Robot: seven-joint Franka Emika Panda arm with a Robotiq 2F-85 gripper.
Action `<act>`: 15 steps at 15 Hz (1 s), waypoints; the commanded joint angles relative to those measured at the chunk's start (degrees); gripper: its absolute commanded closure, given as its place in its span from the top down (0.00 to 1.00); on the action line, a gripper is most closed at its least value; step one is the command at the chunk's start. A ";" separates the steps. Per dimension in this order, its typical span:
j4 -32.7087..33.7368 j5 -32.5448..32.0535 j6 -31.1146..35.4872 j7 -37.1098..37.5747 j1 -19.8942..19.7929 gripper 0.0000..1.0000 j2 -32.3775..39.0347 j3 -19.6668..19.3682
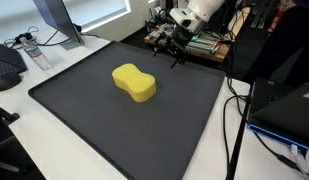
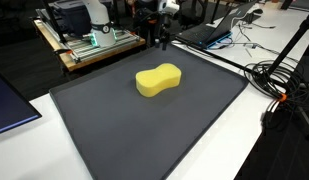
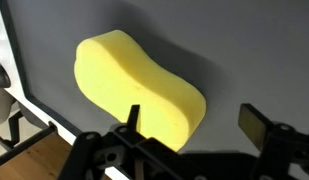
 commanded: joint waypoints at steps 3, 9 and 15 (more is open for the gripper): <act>-11.28 -21.77 12.57 11.55 -5.41 1.00 -12.25 -2.82; -13.44 -35.28 23.48 18.38 -11.22 1.00 -14.54 -9.57; -12.14 -32.53 20.23 16.53 -9.89 1.00 -13.28 -7.69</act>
